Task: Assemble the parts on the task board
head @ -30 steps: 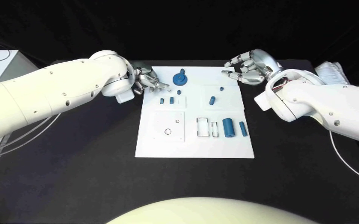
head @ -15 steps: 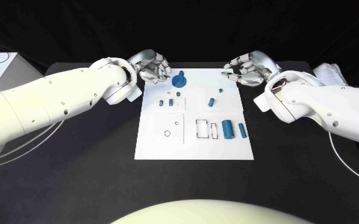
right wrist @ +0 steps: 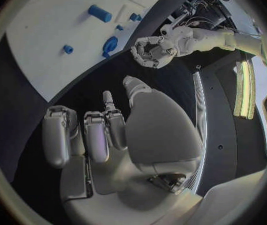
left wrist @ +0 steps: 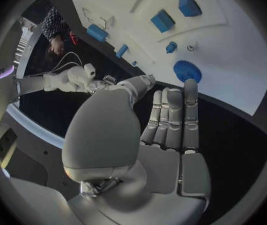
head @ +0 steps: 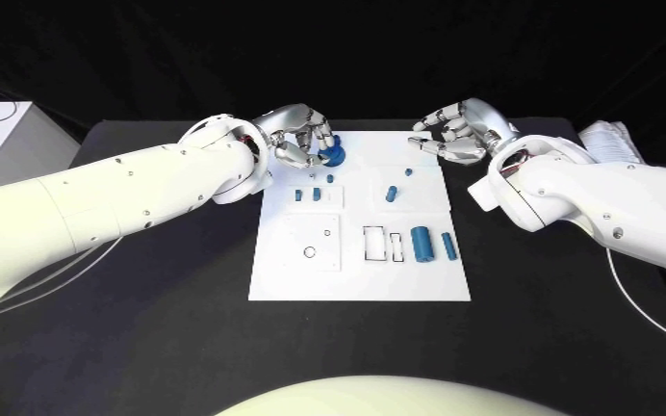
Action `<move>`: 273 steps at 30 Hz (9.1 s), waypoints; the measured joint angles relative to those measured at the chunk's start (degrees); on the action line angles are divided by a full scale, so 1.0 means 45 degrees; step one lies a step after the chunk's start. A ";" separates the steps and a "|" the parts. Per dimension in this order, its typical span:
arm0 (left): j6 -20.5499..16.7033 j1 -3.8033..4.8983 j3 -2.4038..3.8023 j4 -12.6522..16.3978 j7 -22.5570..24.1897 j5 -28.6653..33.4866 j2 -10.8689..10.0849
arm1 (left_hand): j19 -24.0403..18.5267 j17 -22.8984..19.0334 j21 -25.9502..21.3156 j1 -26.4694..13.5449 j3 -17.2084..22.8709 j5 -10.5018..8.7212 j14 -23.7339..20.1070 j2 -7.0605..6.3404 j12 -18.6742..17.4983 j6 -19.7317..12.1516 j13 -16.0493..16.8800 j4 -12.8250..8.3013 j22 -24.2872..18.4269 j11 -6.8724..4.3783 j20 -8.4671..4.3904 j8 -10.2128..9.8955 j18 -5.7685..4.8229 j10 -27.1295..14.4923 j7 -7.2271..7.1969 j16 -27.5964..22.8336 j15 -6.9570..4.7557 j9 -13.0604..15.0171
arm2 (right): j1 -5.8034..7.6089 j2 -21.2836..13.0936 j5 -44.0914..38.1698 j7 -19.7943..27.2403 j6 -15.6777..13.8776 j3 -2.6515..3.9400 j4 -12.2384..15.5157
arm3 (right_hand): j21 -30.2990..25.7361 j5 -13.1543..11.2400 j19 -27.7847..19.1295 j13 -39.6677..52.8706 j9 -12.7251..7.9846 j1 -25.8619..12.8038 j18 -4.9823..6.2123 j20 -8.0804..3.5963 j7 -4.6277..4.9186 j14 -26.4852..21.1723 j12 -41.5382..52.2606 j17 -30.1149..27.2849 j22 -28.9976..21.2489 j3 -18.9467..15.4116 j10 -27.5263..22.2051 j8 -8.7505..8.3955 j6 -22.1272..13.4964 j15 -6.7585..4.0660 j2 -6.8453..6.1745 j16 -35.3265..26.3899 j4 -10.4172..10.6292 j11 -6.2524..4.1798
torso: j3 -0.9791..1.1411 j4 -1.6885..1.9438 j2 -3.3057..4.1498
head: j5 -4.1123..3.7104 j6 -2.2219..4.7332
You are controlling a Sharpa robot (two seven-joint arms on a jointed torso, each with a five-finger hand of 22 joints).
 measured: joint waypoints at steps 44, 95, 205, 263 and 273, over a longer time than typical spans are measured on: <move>0.2888 -0.0017 -0.0045 -0.1528 -0.1384 -0.2240 0.1458 | 0.0119 0.0923 0.0492 -0.0211 0.0016 0.0000 0.1107 0.0151 -0.0261 0.0680 -0.0631 -0.0262 0.0425 0.0091 0.0117 -0.0612 -0.0002 -0.0090 0.0051 0.1909 0.0097 -0.0729 | -0.0003 0.0179 0.0051 0.0061 -0.0003 -0.0001 -0.0045 | -0.0173 -0.0001 0.0000 0.0000 0.0001 0.0000 0.0198 0.0000 0.0000 0.0000 -0.0097 -0.0003 -0.0008 0.0069 -0.0047 0.0051 0.0000 0.0000 0.0000 -0.0070 -0.0001 0.0047 | 0.0004 0.0000 0.0000 | -0.0070 -0.0046; 0.3412 -0.0031 -0.0077 -0.2134 -0.1501 -0.2159 0.1995 | 0.0237 0.1570 0.1392 -0.0104 0.0494 -0.0056 0.1995 0.0561 -0.0551 0.1577 -0.1055 -0.0739 0.1090 -0.0138 -0.0004 -0.1347 -0.0004 0.0742 -0.0108 0.2988 -0.0059 -0.1185 | -0.0006 0.0157 0.0070 0.0069 -0.0001 -0.0001 -0.0029 | -0.0172 -0.0001 0.0000 0.0000 -0.0009 0.0001 0.0197 0.0000 0.0000 0.0000 -0.0096 -0.0004 -0.0004 0.0104 -0.0046 0.0050 0.0000 0.0000 0.0000 -0.0070 0.0035 0.0046 | -0.0005 0.0007 0.0011 | -0.0110 -0.0146; 0.2803 -0.0176 0.0211 -0.1125 -0.1261 -0.0472 0.0200 | 0.2507 0.3361 0.3512 -0.0047 0.0961 -0.0158 0.3949 0.1085 -0.1448 0.2861 -0.1377 -0.1421 0.3731 -0.0432 -0.0363 -0.2044 -0.0213 0.2574 -0.0175 0.3876 -0.0426 -0.1043 | -0.0014 0.0055 0.0082 0.0096 -0.0015 -0.0001 0.0056 | -0.0171 -0.0001 0.0000 0.0000 -0.0007 0.0001 0.0196 0.0000 0.0000 0.0000 -0.0096 -0.0003 -0.0009 0.0210 -0.0045 0.0050 0.0000 0.0000 0.0000 -0.0070 0.0001 0.0046 | 0.0011 0.0010 -0.0001 | -0.0078 -0.0105; 0.3035 -0.0121 0.0108 -0.1115 -0.1402 -0.0904 0.0380 | 0.2212 0.2830 0.3229 -0.0176 0.0821 -0.0183 0.3750 0.1099 -0.1623 0.2823 -0.1229 -0.1492 0.3247 -0.0441 -0.0389 -0.2388 -0.0212 0.2576 -0.0192 0.3782 -0.0421 -0.0849 | -0.0016 0.0040 0.0086 0.0098 -0.0019 -0.0001 0.0053 | -0.0171 -0.0001 0.0000 0.0000 -0.0007 0.0001 0.0197 0.0000 0.0000 0.0000 -0.0096 0.0005 -0.0006 0.0209 -0.0045 0.0050 0.0000 0.0000 0.0000 -0.0070 0.0001 0.0046 | 0.0007 0.0016 -0.0009 | -0.0125 -0.0225; 0.3092 -0.0158 0.0076 -0.1082 -0.1488 -0.1009 0.0370 | 0.1841 0.1781 0.2902 -0.0365 0.1091 -0.0178 0.3213 0.0939 -0.2740 0.1308 -0.1678 -0.1403 0.2749 -0.0161 -0.0160 -0.3583 -0.0212 0.1976 -0.0093 0.3491 -0.0198 -0.1208 | -0.0016 0.0038 0.0086 0.0098 -0.0019 -0.0001 0.0046 | -0.0171 -0.0001 0.0000 0.0000 -0.0022 0.0000 0.0197 0.0000 0.0000 0.0000 -0.0096 0.0006 -0.0008 0.0281 -0.0046 0.0050 0.0000 0.0000 0.0000 -0.0070 0.0001 0.0046 | 0.0006 0.0015 -0.0020 | -0.0122 -0.0181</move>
